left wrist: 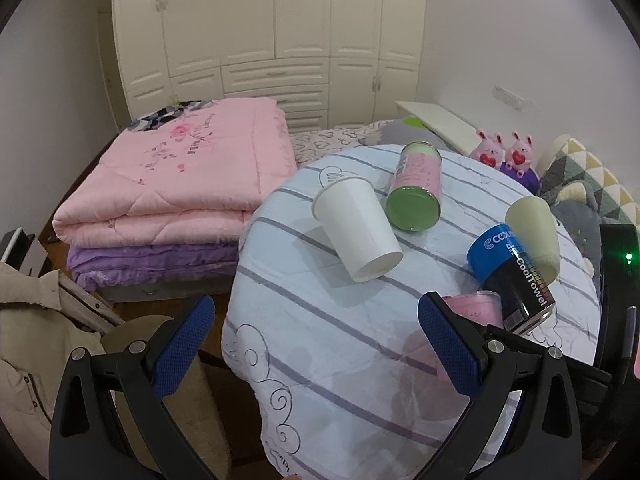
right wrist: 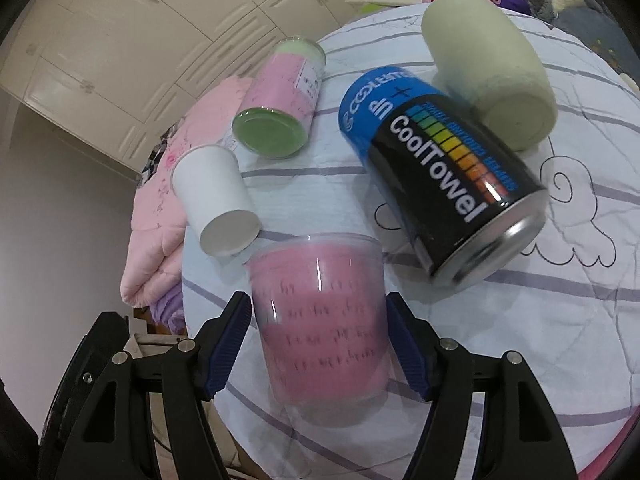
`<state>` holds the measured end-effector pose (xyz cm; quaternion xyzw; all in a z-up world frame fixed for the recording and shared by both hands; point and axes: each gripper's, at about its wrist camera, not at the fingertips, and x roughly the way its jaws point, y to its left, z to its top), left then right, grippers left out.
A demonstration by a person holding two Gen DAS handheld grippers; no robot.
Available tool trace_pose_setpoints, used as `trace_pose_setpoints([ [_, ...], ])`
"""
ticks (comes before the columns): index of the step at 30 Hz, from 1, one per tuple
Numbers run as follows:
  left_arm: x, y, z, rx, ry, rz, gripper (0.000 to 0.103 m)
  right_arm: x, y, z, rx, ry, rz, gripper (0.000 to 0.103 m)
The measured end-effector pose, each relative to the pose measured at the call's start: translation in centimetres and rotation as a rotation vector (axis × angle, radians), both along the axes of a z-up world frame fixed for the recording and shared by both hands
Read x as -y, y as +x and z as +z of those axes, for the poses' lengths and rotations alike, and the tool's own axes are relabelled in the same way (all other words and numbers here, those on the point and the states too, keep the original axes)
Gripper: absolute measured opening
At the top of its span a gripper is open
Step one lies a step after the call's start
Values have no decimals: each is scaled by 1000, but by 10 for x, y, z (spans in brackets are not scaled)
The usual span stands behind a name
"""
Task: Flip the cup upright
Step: 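Lift the pink cup with the right gripper, stand it on its rim, open, then move the left gripper to the standing pink cup and grasp its body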
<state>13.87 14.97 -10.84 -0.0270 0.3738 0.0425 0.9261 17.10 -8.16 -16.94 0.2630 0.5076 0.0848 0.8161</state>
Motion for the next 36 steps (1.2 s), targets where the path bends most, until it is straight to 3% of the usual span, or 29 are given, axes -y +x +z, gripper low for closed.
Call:
trace_pose_setpoints([
  [2,2,-1,2,6,-9,-4,103,3,0,1,-7,-5,-8,80],
  [18,18,-28,28,43,-36,-35,103,25,-28,18,52,61,31,83],
  [25,38,-38,33,49,-11,-63,103,45,-51,30,108,-5,38,83],
  [36,76,-30,21,-13,-6,-105,103,83,-63,39,179,-157,11,83],
])
